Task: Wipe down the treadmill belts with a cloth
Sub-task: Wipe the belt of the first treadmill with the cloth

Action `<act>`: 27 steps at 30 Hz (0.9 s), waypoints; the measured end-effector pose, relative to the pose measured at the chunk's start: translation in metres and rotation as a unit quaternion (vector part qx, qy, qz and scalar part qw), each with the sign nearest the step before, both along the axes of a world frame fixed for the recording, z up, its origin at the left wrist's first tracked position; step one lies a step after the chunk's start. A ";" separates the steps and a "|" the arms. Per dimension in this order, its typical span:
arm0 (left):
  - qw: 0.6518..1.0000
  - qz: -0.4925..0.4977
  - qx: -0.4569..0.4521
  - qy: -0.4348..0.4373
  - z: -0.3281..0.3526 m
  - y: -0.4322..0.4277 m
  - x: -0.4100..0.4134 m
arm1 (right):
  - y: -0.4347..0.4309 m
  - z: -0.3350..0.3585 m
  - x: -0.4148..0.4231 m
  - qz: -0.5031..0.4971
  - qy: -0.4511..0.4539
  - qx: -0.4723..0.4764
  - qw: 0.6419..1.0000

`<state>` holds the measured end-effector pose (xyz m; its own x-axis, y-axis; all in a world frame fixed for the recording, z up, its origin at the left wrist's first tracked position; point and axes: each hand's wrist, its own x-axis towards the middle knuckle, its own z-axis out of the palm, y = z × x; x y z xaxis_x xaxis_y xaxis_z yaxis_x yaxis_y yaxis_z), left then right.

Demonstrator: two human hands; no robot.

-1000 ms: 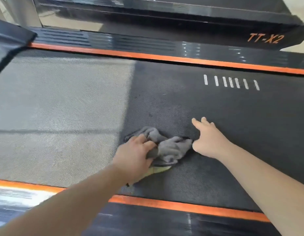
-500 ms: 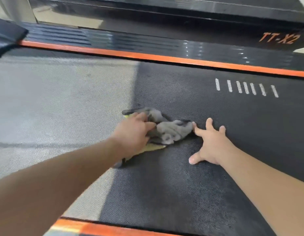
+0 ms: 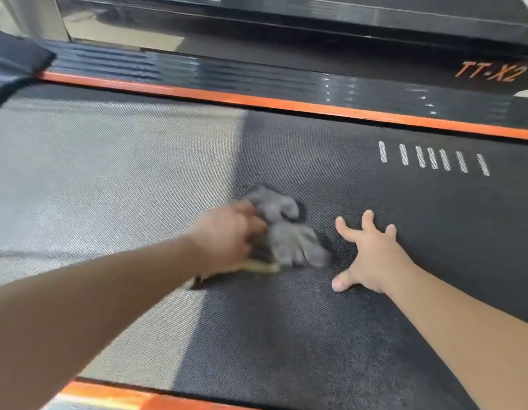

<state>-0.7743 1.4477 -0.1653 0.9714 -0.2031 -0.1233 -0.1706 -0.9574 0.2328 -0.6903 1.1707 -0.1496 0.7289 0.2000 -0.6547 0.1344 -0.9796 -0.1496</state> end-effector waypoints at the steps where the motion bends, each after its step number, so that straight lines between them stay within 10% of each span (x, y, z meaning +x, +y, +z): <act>1: 0.995 0.103 -0.007 -0.018 0.004 0.009 0.012 | 0.000 0.001 0.000 0.000 0.004 0.002 1.000; 5: 0.960 0.278 -0.022 -0.030 0.005 -0.027 0.016 | 0.001 0.002 -0.001 0.001 0.002 -0.001 1.000; 11: 0.992 -0.102 -0.049 0.061 0.017 -0.074 -0.047 | 0.001 -0.003 0.001 -0.008 -0.018 -0.013 1.000; 18: 0.956 0.293 0.015 -0.019 -0.001 -0.060 0.009 | 0.004 0.003 0.000 0.001 0.002 -0.019 1.000; 24: 0.996 -0.062 -0.052 0.022 0.008 -0.105 -0.053 | 0.000 -0.005 0.001 -0.035 -0.017 0.009 0.999; 27: 0.998 -0.011 0.046 0.030 0.011 -0.050 -0.004 | 0.001 0.001 -0.001 -0.026 0.010 0.012 1.000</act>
<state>-0.7780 1.3979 -0.1548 0.9572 -0.2092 -0.1999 -0.1800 -0.9714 0.1547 -0.6909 1.1722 -0.1485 0.7250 0.1785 -0.6652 0.0797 -0.9811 -0.1764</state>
